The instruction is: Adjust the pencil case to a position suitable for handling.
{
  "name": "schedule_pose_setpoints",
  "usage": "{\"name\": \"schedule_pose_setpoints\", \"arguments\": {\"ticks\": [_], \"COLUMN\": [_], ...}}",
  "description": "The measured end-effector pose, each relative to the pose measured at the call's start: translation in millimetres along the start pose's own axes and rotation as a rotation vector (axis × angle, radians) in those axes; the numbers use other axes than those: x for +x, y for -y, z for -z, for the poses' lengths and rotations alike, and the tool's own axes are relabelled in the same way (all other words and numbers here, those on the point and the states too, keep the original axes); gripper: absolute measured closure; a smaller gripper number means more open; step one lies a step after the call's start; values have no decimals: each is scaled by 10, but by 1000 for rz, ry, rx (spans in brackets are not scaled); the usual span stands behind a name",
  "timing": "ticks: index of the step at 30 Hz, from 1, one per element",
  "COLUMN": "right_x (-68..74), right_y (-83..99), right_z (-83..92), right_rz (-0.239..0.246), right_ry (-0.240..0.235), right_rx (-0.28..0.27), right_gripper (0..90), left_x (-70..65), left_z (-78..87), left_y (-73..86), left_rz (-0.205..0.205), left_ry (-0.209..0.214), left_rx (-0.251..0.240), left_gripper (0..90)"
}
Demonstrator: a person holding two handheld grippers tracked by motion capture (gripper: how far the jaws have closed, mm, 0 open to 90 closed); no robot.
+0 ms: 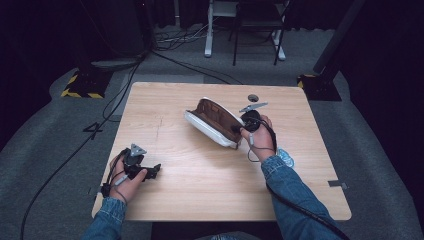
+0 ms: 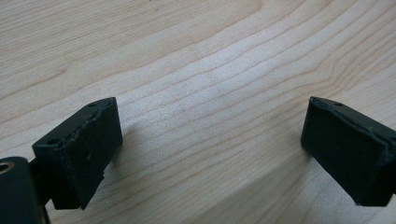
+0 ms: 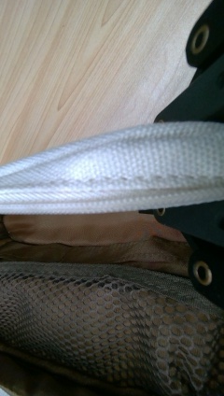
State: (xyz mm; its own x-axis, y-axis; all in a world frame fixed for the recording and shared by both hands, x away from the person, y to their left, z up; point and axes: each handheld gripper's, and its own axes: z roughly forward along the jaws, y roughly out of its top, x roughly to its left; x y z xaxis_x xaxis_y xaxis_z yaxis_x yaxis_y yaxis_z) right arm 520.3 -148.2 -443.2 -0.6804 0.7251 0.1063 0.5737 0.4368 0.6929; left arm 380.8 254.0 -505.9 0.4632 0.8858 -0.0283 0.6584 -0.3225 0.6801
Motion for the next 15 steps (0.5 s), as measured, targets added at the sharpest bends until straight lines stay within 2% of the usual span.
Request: {"name": "schedule_pose_setpoints", "arguments": {"ticks": [8, 15], "right_x": [107, 176], "right_y": [-36, 5], "right_z": [253, 459], "right_rz": [19, 32], "right_ry": [-45, -73], "right_rx": [-11, -19], "right_gripper": [867, 866], "left_x": [-1, -1], "left_z": [0, 0], "left_y": [0, -2], "left_rz": [1, 1], "left_ry": [0, -1], "left_rx": [0, 1], "left_gripper": [55, 55]}}
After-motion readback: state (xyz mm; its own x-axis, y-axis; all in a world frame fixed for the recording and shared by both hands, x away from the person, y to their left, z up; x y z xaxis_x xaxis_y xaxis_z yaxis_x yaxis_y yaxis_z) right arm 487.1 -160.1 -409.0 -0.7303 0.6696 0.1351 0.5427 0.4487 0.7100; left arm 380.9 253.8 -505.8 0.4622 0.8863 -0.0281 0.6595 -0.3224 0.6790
